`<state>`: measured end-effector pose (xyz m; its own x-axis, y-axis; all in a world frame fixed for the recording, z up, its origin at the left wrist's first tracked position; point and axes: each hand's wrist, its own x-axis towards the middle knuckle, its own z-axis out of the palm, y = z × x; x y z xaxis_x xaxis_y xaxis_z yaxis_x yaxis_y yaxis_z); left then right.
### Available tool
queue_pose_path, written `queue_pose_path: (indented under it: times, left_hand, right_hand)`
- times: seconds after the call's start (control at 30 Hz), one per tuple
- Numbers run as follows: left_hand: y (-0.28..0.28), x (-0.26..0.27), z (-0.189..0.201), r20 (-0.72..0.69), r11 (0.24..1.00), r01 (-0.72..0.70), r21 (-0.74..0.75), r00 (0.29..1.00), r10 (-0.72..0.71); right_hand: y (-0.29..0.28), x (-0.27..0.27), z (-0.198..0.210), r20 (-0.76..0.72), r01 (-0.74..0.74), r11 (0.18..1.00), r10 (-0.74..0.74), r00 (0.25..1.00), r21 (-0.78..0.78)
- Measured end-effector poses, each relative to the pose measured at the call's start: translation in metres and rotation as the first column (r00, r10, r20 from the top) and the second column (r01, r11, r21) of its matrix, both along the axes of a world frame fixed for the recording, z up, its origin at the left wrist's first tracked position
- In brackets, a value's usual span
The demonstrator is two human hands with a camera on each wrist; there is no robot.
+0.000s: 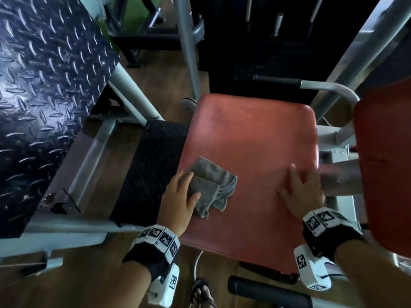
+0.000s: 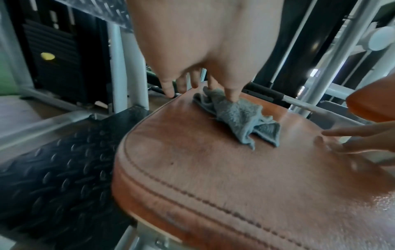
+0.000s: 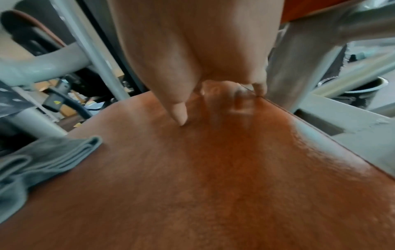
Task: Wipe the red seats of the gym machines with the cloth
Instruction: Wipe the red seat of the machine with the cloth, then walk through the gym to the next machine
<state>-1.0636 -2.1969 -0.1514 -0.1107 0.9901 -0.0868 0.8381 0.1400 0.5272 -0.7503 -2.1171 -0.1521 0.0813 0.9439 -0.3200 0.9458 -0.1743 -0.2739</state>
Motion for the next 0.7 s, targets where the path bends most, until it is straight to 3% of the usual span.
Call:
queue_pose_path:
  times: [0.1, 0.17, 0.3, 0.37, 0.5, 0.7]
  left_hand:
    - [-0.016, -0.004, -0.008, 0.09, 0.995, -0.022, -0.1, 0.995, 0.031]
    - [-0.026, -0.004, -0.009, 0.124, 0.99, -0.053, -0.128, 0.99, 0.069]
    - [-0.045, -0.013, -0.012, 0.161, 0.99, -0.118, -0.083, 0.978, 0.13]
    - [-0.053, -0.016, -0.014, 0.183, 0.991, -0.108, -0.078, 0.976, 0.121]
    - [-0.055, -0.021, -0.017, 0.168, 0.995, -0.081, -0.053, 0.982, 0.089]
    - [-0.055, -0.024, -0.01, 0.11, 0.994, -0.046, -0.095, 0.992, 0.056]
  right_hand:
    - [-0.002, -0.032, 0.005, -0.106, -0.181, 0.981, 0.187, 0.977, 0.064]
    - [-0.005, -0.062, 0.005, -0.221, -0.315, 0.942, 0.333, 0.917, 0.114]
    - [-0.013, -0.136, 0.015, -0.347, -0.371, 0.91, 0.414, 0.842, 0.185]
    - [-0.019, -0.166, 0.017, -0.268, -0.417, 0.899, 0.438, 0.858, 0.133]
    - [-0.031, -0.186, 0.015, 0.068, -0.509, 0.86, 0.509, 0.858, -0.007]
    - [-0.041, -0.18, 0.015, 0.197, -0.469, 0.883, 0.458, 0.867, 0.008]
